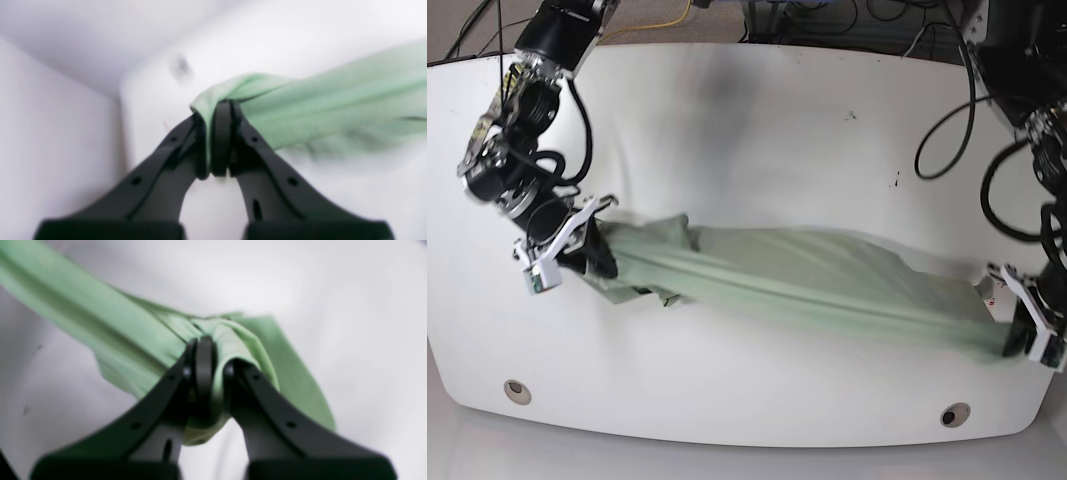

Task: Layout the t-shirt on the table in an organized manner, then fold the t-shirt properly
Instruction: 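Lift the shirt with both grippers and fling it across the table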

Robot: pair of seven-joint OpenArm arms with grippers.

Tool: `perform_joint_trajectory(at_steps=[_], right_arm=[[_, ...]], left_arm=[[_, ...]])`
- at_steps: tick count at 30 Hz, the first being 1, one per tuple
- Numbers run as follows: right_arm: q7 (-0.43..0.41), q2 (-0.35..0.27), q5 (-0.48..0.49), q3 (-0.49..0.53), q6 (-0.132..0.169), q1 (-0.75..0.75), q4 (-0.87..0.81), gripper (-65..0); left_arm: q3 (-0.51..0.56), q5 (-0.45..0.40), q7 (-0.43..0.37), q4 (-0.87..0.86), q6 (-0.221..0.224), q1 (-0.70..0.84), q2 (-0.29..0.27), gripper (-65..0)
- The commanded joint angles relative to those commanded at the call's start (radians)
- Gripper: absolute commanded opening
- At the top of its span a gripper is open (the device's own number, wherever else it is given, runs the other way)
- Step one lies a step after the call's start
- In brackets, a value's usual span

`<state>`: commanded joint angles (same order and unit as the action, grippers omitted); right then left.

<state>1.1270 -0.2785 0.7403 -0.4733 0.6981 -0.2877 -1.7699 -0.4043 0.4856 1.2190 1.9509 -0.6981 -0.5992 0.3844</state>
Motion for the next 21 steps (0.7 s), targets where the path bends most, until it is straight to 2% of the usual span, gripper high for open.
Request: perform_joint_trajectory(at_steps=[2, 4, 8, 15, 18, 21], right_arm=[[0.000, -0.035, 0.000, 0.032, 0.000, -0.094, 0.069, -63.3], [0.000, -0.092, 0.002, 0.084, 0.000, -0.230, 0.158, -63.3], [0.000, -0.146, 0.005, 0.144, 0.000, -0.422, 0.265, -63.3], [-0.002, -0.218, 0.005, 0.288, 0.000, -0.807, 0.473, -63.3], [-0.002, -0.227, 0.005, 0.328, 0.000, -0.928, 0.528, -63.3], [0.000, -0.236, 0.006, 0.364, 0.000, -0.982, 0.528, -63.3]], left_arm=[[0.038, 0.000, 0.011, -0.014, 0.000, -0.078, 0.000, -65.0], [0.077, 0.002, 0.014, -0.034, 0.051, -0.181, 0.000, -65.0], [0.098, 0.005, 0.014, -0.086, 0.088, -0.315, -0.002, -65.0], [0.103, 0.002, 0.014, -0.258, 0.107, -0.574, -0.037, -65.0], [0.103, 0.002, 0.014, -0.328, 0.131, -0.675, -0.038, -65.0], [0.103, 0.002, 0.014, -0.370, 0.140, -0.736, -0.038, -65.0]])
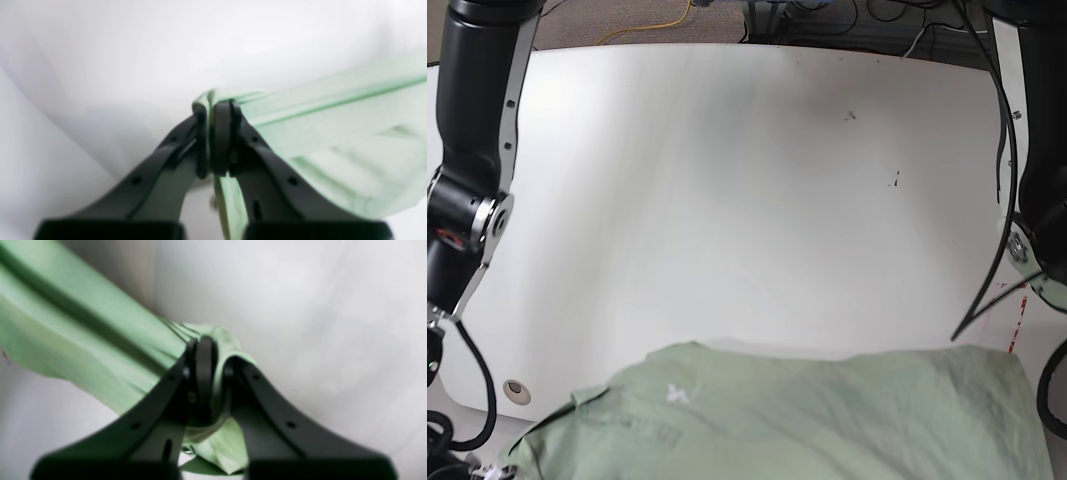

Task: Layout the t-shirt on the table in an organized manner, then fold the t-shirt properly
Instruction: 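Lift the shirt with both grippers and fling it across the table, then drag the shirt back with both grippers and lay it flat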

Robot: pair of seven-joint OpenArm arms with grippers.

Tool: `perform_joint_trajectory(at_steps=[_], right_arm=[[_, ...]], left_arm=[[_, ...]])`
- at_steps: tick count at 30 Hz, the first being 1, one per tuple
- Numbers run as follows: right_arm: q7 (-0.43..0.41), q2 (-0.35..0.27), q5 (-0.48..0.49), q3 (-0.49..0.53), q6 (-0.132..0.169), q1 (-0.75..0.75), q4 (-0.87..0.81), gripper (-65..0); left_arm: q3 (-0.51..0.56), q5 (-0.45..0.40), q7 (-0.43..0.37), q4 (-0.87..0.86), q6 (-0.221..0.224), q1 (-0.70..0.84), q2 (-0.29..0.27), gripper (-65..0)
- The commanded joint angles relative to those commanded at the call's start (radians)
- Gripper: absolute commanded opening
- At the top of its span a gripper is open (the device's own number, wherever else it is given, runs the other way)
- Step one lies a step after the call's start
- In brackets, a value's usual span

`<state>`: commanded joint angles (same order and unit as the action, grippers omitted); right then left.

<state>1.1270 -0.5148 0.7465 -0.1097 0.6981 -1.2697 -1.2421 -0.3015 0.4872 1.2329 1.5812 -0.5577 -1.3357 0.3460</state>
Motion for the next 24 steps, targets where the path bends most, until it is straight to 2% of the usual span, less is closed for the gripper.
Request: perform_joint_trajectory(at_steps=[2, 5, 7, 9, 13, 16, 19, 24], right_arm=[[0.012, -0.023, 0.003, 0.012, 0.000, -0.005, 0.000, -63.3], [0.052, -0.051, 0.061, 0.015, 0.000, 0.018, 0.000, -63.4], [0.069, -0.069, 0.120, 0.014, 0.000, 0.087, -0.002, -63.4], [0.069, -0.112, 0.196, 0.012, 0.000, 0.183, -0.003, -63.4], [0.069, -0.147, 0.330, 0.005, 0.000, 0.446, -0.048, -63.4], [0.069, -0.132, 0.370, -0.071, 0.000, 0.669, -0.106, -63.4], [0.069, -0.078, 0.368, -0.152, 0.000, 0.865, -0.153, -63.4], [0.069, -0.023, 0.364, -0.199, 0.000, 1.103, -0.233, -63.3]], left_arm=[[0.000, 0.000, 0.000, -0.014, 0.002, -0.008, 0.000, -65.0], [0.000, 0.003, 0.020, -0.008, 0.002, 0.021, 0.002, -65.0], [-0.002, 0.003, 0.043, 0.009, 0.002, 0.068, 0.003, -65.0], [-0.005, 0.003, 0.063, 0.040, -0.002, 0.146, 0.003, -65.0], [-0.018, 0.005, 0.091, 0.120, -0.005, 0.350, 0.005, -65.0], [-0.068, 0.005, 0.094, 0.183, -0.006, 0.532, 0.003, -65.0], [-0.094, 0.005, 0.094, 0.218, -0.006, 0.710, -0.003, -65.0], [-0.138, 0.006, 0.089, 0.264, -0.006, 0.980, -0.006, -65.0]])
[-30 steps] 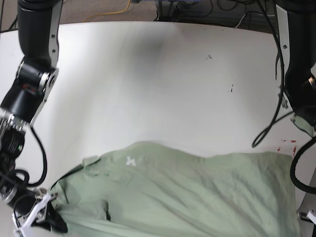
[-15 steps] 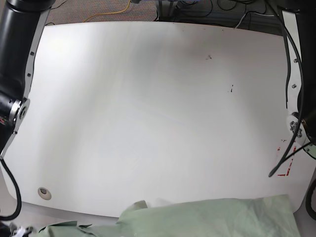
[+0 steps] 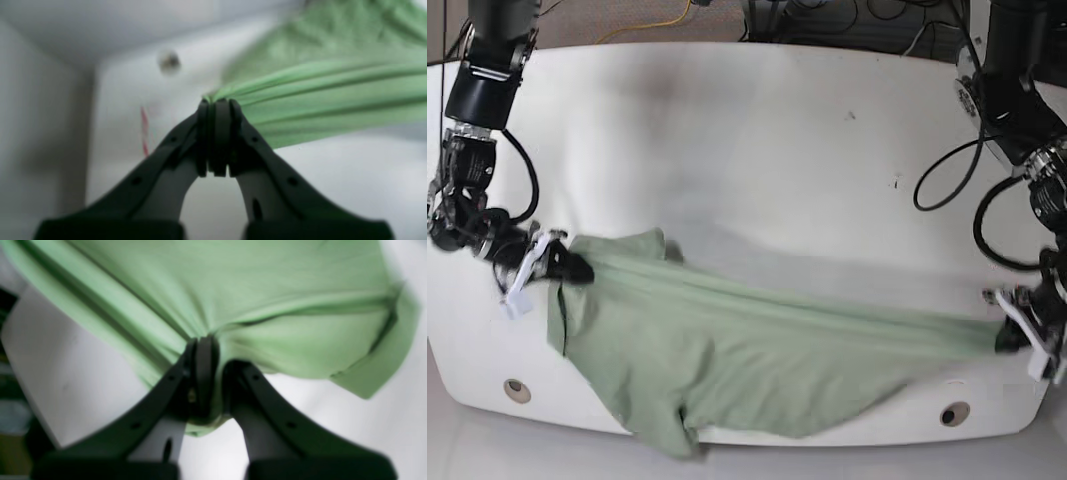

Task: Layout the t-shirt on the table in an organized manner, then fold the t-shirt properly
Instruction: 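Drag the shirt back with both grippers and lay it flat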

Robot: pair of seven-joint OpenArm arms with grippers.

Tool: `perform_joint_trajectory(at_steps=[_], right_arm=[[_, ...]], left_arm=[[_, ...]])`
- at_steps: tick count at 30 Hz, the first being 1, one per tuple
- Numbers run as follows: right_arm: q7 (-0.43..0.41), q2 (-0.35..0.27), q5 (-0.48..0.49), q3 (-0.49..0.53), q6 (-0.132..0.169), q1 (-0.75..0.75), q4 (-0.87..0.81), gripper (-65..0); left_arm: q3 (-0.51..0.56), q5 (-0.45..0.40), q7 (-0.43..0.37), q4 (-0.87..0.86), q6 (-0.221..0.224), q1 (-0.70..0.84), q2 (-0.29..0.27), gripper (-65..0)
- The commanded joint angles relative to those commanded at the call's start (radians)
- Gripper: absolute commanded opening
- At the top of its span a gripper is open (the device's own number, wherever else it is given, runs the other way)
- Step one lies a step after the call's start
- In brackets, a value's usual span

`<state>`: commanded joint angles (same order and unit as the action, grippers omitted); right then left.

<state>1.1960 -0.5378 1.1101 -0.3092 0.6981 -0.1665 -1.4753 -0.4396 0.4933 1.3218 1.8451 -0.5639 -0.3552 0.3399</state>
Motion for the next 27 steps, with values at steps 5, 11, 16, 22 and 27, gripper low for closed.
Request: perform_joint_trajectory(at_steps=[5, 11, 16, 22, 27], right_arm=[[0.000, 0.035, 0.000, 0.000, 0.000, 0.155, -0.014, -63.3], [0.000, 0.057, -0.002, 0.003, 0.000, 0.249, -0.009, -63.1], [0.000, 0.055, -0.002, 0.003, 0.000, 0.296, -0.011, -63.1], [0.000, 0.058, 0.003, 0.003, 0.000, 0.348, -0.015, -63.1], [0.000, 0.063, 0.006, 0.002, 0.000, 0.387, -0.015, -60.1]], left_arm=[[-0.011, -0.002, 0.000, 0.002, -0.005, 0.221, -0.021, -65.0], [-0.078, -0.003, -0.003, -0.005, -0.005, 0.410, -0.026, -65.0], [-0.087, -0.005, -0.043, -0.006, -0.005, 0.505, -0.025, -65.0], [-0.087, -0.006, -0.072, -0.006, -0.005, 0.571, -0.018, -65.0], [-0.089, -0.008, -0.072, -0.006, -0.005, 0.606, -0.018, -65.0]])
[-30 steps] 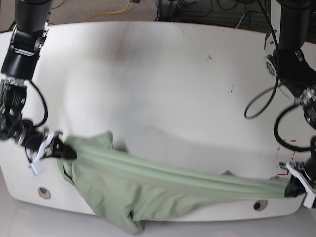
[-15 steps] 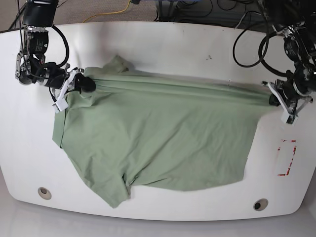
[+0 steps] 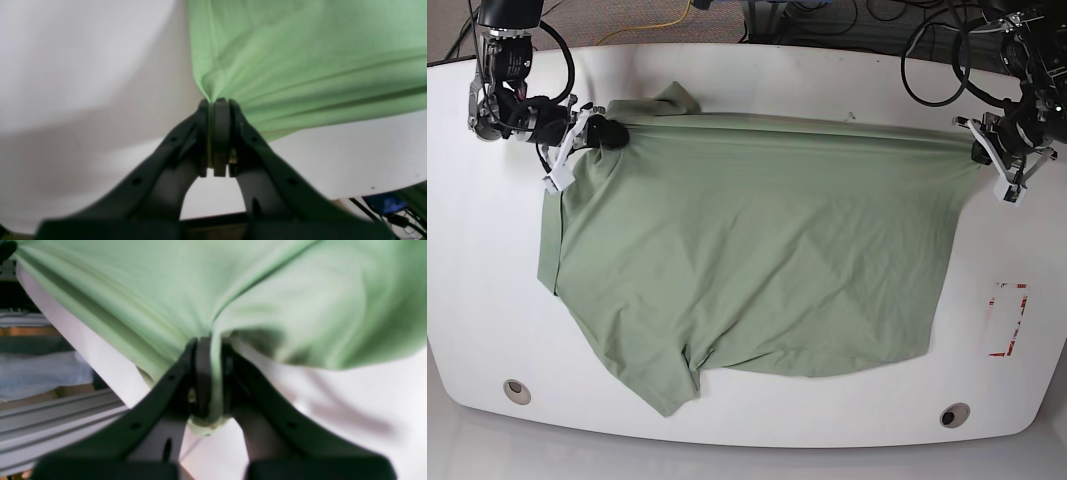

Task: Layout the t-shirt on the table in an organized manner, then fold the t-shirt properly
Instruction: 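Drag the shirt back with both grippers and lay it flat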

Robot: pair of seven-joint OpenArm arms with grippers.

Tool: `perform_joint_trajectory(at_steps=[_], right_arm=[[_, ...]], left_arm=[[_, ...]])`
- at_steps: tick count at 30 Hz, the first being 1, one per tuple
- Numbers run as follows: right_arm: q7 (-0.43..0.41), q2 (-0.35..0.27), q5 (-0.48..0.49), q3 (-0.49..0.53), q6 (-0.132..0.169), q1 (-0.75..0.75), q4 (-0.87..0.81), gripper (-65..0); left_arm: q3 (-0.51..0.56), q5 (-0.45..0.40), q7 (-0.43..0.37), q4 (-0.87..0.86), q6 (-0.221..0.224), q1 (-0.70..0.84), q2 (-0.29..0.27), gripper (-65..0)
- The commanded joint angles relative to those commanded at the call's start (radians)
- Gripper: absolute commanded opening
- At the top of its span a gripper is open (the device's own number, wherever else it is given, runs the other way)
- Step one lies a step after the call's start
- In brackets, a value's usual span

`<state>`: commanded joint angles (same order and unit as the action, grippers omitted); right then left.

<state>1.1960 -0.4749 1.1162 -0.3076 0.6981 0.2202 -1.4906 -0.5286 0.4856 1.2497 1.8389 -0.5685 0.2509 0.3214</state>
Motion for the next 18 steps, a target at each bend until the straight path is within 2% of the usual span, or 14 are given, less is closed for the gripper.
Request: perform_joint_trajectory(at_steps=[1, 3, 4, 5, 8, 10, 13, 18], right_arm=[[0.000, 0.006, 0.000, -0.002, 0.000, 0.002, 0.000, -58.3], [0.000, 0.023, 0.000, -0.006, 0.000, 0.009, 0.000, -47.4], [0.000, 0.029, 0.000, -0.017, 0.000, 0.029, -0.002, -36.9], [0.000, 0.029, 0.000, -0.025, 0.000, 0.034, -0.002, -33.8], [0.000, 0.061, 0.002, -0.080, 0.000, 0.064, -0.031, -14.3], [0.002, 0.074, 0.002, -0.112, 0.000, 0.078, -0.058, -7.1], [0.003, 0.080, 0.002, -0.157, 0.000, 0.110, -0.118, -1.3], [0.005, 0.101, 0.003, -0.239, 0.000, 0.193, -0.255, -0.6]], left_arm=[[0.000, 0.000, 0.000, 0.000, 0.000, 0.005, 0.000, -65.0], [0.000, 0.000, -0.002, 0.000, 0.000, 0.020, 0.000, -65.0], [0.000, 0.000, -0.002, 0.000, 0.000, 0.029, 0.000, -65.0], [0.000, 0.000, -0.002, 0.000, 0.000, 0.031, 0.000, -65.0], [0.000, 0.000, -0.002, 0.000, 0.000, 0.041, 0.000, -65.0], [0.000, 0.000, -0.002, 0.000, 0.000, 0.041, 0.000, -65.0], [0.000, 0.000, -0.002, 0.000, 0.000, 0.041, 0.000, -65.0], [0.000, 0.000, -0.002, 0.000, 0.000, 0.041, 0.000, -65.0]])
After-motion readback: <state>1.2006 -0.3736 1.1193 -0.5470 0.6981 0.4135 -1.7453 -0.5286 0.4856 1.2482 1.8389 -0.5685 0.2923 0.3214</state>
